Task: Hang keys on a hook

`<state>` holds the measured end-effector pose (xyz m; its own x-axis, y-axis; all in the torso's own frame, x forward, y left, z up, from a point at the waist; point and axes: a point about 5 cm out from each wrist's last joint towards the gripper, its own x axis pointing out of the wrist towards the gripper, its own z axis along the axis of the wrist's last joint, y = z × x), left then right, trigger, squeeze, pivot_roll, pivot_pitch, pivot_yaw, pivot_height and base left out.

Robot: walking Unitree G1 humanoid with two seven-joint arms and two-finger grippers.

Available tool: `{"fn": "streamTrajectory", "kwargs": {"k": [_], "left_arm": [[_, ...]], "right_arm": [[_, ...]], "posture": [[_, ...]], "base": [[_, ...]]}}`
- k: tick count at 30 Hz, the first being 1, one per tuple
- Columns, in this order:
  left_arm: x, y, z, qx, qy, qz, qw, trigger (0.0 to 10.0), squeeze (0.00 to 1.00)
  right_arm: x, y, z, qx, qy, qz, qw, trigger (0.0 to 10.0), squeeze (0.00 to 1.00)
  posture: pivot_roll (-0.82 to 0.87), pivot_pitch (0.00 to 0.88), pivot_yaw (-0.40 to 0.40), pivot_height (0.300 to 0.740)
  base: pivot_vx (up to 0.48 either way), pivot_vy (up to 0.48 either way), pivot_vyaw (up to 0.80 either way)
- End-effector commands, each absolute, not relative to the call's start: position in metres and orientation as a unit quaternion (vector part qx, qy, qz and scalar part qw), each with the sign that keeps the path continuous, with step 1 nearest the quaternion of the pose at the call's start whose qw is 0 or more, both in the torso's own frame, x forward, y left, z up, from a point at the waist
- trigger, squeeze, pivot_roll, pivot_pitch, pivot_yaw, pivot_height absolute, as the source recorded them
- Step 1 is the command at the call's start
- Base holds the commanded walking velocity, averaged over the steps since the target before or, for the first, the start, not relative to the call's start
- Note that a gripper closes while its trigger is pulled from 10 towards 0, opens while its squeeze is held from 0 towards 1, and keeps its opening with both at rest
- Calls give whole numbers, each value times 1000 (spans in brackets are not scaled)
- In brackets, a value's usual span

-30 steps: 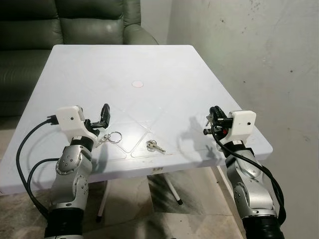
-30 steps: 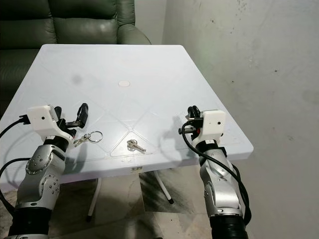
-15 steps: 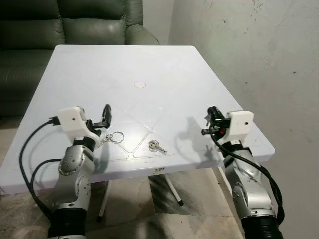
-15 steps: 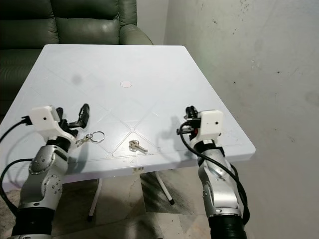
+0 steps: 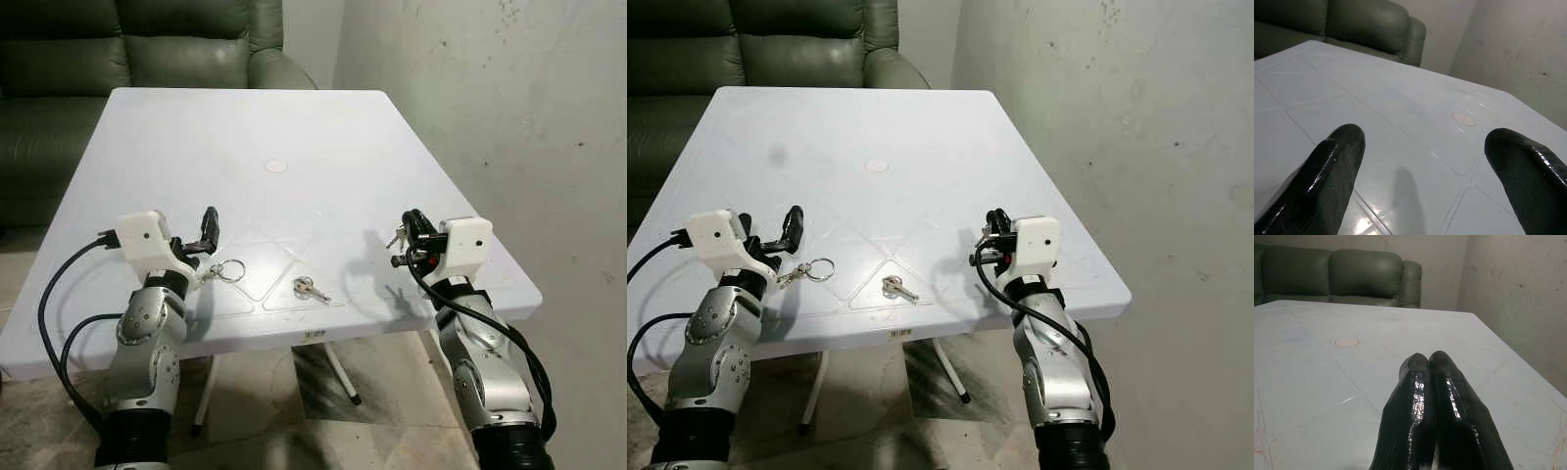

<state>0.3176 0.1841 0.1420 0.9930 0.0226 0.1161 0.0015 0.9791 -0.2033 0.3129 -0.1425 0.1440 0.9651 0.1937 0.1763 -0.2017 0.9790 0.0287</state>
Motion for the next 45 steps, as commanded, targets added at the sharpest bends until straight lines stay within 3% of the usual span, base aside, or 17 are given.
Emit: {"fn": "streamTrajectory", "kwargs": {"k": [1, 7, 13, 45], "left_arm": [[318, 180, 144, -93, -63, -3, 994, 10000, 0], [317, 180, 145, -120, -68, -9, 990, 10000, 0], [317, 182, 146, -116, -71, -4, 991, 10000, 0], [320, 183, 144, -113, -48, 29, 992, 10000, 0]], "right_arm": [[312, -145, 145, 20, -87, 96, 991, 10000, 0], [312, -145, 144, 22, -86, 96, 991, 10000, 0], [312, -145, 144, 23, -85, 96, 991, 10000, 0], [312, -144, 144, 25, -77, 95, 992, 10000, 0]], "posture": [[56, 0, -90, 702], [56, 0, -89, 702], [59, 0, -89, 702], [61, 0, -97, 702]], "base": [[0, 0, -712], [0, 0, -712], [0, 476, -712], [0, 0, -710]]}}
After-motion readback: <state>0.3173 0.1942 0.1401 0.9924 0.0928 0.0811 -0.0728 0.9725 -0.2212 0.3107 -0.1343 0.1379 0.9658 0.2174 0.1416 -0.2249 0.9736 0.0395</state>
